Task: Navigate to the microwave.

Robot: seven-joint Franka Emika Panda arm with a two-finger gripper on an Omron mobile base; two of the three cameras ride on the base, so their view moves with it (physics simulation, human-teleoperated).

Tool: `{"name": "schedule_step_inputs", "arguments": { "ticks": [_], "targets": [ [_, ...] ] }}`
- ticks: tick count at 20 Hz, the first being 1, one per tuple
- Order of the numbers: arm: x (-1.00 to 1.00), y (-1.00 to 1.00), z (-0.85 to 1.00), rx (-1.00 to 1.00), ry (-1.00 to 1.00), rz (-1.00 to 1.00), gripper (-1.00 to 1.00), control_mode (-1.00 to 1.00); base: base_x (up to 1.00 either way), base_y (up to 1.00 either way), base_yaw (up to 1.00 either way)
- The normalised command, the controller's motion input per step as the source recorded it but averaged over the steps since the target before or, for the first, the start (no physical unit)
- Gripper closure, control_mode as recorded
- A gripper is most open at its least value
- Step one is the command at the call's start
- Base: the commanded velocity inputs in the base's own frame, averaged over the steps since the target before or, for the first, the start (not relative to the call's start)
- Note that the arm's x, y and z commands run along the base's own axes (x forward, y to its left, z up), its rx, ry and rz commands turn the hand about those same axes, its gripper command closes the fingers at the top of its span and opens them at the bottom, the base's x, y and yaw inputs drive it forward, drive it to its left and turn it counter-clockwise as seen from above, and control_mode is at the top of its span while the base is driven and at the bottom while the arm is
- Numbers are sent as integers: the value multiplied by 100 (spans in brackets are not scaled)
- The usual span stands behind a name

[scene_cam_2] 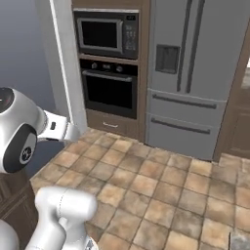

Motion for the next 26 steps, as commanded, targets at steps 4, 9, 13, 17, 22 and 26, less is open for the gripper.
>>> {"name": "schedule_step_inputs", "arguments": {
  "ticks": [4,9,13,17,22,26],
  "targets": [
    [0,0,0,0,0,0,-100,100,100,-57,44],
    [0,0,0,0,0,0,-100,100,100,-98,30],
    [0,0,0,0,0,0,-100,100,100,-100,24],
    [0,0,0,0,0,0,-100,100,100,-87,14],
    [0,0,0,0,0,0,-100,100,100,-18,2],
    [0,0,0,0,0,0,-100,100,100,92,-24]
  ]
}}
